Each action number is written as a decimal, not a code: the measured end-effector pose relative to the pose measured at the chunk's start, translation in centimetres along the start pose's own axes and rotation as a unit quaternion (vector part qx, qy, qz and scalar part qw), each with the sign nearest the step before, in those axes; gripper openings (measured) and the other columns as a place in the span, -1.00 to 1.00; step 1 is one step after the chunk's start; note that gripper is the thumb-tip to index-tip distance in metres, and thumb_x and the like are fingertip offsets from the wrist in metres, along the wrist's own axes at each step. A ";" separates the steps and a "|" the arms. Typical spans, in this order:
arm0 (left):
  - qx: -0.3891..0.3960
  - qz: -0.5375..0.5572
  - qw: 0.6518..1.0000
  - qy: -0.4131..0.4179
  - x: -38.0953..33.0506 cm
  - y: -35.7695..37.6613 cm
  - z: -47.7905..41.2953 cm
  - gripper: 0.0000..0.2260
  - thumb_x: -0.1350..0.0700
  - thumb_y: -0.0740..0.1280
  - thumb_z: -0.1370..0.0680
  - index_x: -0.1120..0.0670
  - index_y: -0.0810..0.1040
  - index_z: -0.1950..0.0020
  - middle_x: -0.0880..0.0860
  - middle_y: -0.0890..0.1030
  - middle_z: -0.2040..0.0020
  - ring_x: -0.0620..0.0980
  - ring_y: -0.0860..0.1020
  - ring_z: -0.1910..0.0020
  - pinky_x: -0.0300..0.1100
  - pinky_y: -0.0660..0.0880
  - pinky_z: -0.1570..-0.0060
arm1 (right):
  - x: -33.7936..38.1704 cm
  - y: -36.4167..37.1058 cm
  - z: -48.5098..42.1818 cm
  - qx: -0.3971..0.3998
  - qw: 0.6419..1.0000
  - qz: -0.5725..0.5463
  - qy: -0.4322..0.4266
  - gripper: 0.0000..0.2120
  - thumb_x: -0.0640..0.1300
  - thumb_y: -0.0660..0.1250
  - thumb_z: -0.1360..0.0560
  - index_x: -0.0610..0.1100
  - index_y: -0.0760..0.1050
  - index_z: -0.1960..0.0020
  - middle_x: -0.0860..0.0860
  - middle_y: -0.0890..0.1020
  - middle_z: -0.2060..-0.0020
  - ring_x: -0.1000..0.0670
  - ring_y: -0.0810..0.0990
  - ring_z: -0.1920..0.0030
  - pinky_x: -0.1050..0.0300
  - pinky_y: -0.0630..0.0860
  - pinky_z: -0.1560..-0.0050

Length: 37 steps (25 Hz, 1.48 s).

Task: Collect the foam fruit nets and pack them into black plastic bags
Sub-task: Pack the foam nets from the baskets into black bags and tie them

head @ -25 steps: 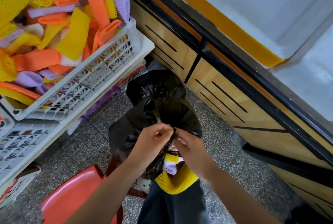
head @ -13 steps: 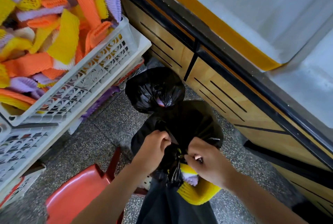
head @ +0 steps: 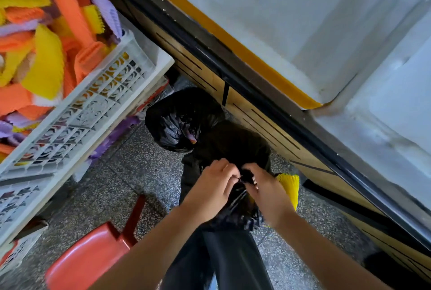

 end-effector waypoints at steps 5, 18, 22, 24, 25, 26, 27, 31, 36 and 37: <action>-0.007 -0.226 0.974 -0.002 3.8 -3.7 0.4 -0.92 0.09 0.29 -0.51 0.08 0.52 0.10 0.01 0.51 0.16 0.02 0.52 0.18 -0.09 0.48 0.14 | -2.0 -0.3 -1.3 0.022 0.971 0.236 -0.039 -0.58 -0.22 0.58 -0.18 -0.09 0.56 0.00 -0.05 0.56 0.19 -0.06 0.62 0.23 0.02 0.56 0.47; -0.185 -0.332 0.903 -0.202 20.7 -31.1 8.0 -0.66 0.07 0.13 -0.46 0.21 0.54 -0.10 0.24 0.54 -0.02 0.25 0.51 0.01 0.04 0.28 0.02 | 27.7 0.4 -15.3 -0.059 0.914 0.268 -0.298 -0.55 -0.13 0.46 -0.39 -0.20 0.45 -0.23 -0.12 0.54 -0.07 -0.14 0.55 -0.09 -0.03 0.56 -0.04; -0.189 -0.248 0.915 -0.256 26.7 -35.2 9.5 -0.66 0.22 0.35 -0.50 0.23 0.47 -0.27 0.28 0.49 -0.19 0.31 0.46 -0.15 0.16 0.38 -0.07 | 35.1 2.1 -20.4 -0.066 0.931 0.236 -0.271 -0.33 -0.14 0.44 -0.42 -0.19 0.23 -0.44 -0.20 0.34 -0.36 -0.19 0.40 -0.30 -0.05 0.42 -0.22; -0.173 -0.190 0.930 -0.264 28.8 -35.7 8.6 -0.59 0.20 0.33 -0.53 0.21 0.39 -0.36 0.25 0.42 -0.30 0.28 0.40 -0.25 0.14 0.34 -0.17 | 36.3 3.6 -22.9 -0.035 0.940 0.241 -0.238 -0.41 -0.14 0.36 -0.49 -0.11 0.21 -0.45 -0.13 0.26 -0.42 -0.13 0.33 -0.34 0.02 0.38 -0.22; -0.170 -0.168 0.937 -0.255 29.3 -36.0 7.9 -0.58 0.19 0.32 -0.54 0.21 0.36 -0.38 0.25 0.39 -0.33 0.27 0.39 -0.28 0.12 0.33 -0.21 | 36.5 4.2 -23.9 -0.022 0.942 0.245 -0.227 -0.51 -0.14 0.32 -0.52 -0.09 0.27 -0.40 -0.10 0.29 -0.41 -0.11 0.33 -0.35 0.04 0.38 -0.19; -0.169 -0.145 0.943 -0.246 29.7 -36.1 7.0 -0.56 0.18 0.31 -0.55 0.20 0.34 -0.40 0.24 0.37 -0.35 0.26 0.38 -0.29 0.10 0.32 -0.23 | 36.7 4.5 -24.5 -0.014 0.944 0.246 -0.222 -0.61 -0.12 0.28 -0.54 -0.10 0.34 -0.34 -0.09 0.33 -0.38 -0.09 0.34 -0.35 0.05 0.38 -0.17; -0.169 -0.122 0.949 -0.239 29.8 -36.2 6.0 -0.55 0.17 0.31 -0.55 0.19 0.31 -0.42 0.23 0.36 -0.36 0.24 0.37 -0.30 0.07 0.30 -0.25 | 37.0 4.5 -25.0 -0.015 0.946 0.236 -0.222 -0.69 -0.11 0.25 -0.56 -0.12 0.39 -0.29 -0.09 0.39 -0.34 -0.08 0.36 -0.34 0.05 0.39 -0.16; -0.147 -0.050 0.956 -0.249 30.8 -35.1 2.6 -0.44 0.12 0.33 -0.55 0.17 0.18 -0.48 0.17 0.30 -0.41 0.20 0.26 -0.40 0.04 0.18 -0.36 | 37.6 2.0 -25.8 -0.051 0.960 0.164 -0.220 -0.74 -0.09 0.29 -0.55 -0.16 0.46 -0.20 -0.08 0.58 -0.10 -0.11 0.51 -0.13 -0.07 0.50 -0.03; -0.193 -0.031 0.933 -0.301 31.6 -34.6 1.2 -0.60 0.23 0.32 -0.51 0.28 0.33 -0.30 0.26 0.41 -0.21 0.23 0.34 -0.24 -0.01 0.22 -0.20 | 38.3 -2.7 -25.6 -0.090 0.964 0.116 -0.223 -0.84 -0.13 0.23 -0.58 -0.20 0.46 -0.09 -0.12 0.60 0.04 -0.14 0.55 0.02 -0.02 0.49 0.07; -0.216 0.000 0.931 -0.293 31.3 -34.9 1.5 -0.71 0.28 0.29 -0.51 0.30 0.37 -0.20 0.27 0.41 -0.11 0.23 0.36 -0.16 -0.05 0.23 -0.08 | 38.8 -3.9 -25.2 -0.101 0.961 0.104 -0.235 -0.84 -0.15 0.23 -0.58 -0.22 0.46 -0.10 -0.13 0.58 0.05 -0.14 0.55 0.03 -0.01 0.48 0.08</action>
Point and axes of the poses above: each hand's wrist, its own z-axis away from the middle knuckle, its own y-axis out of the palm, x = y × z, the point moved 10 cm from there along -z, towards the middle knuckle
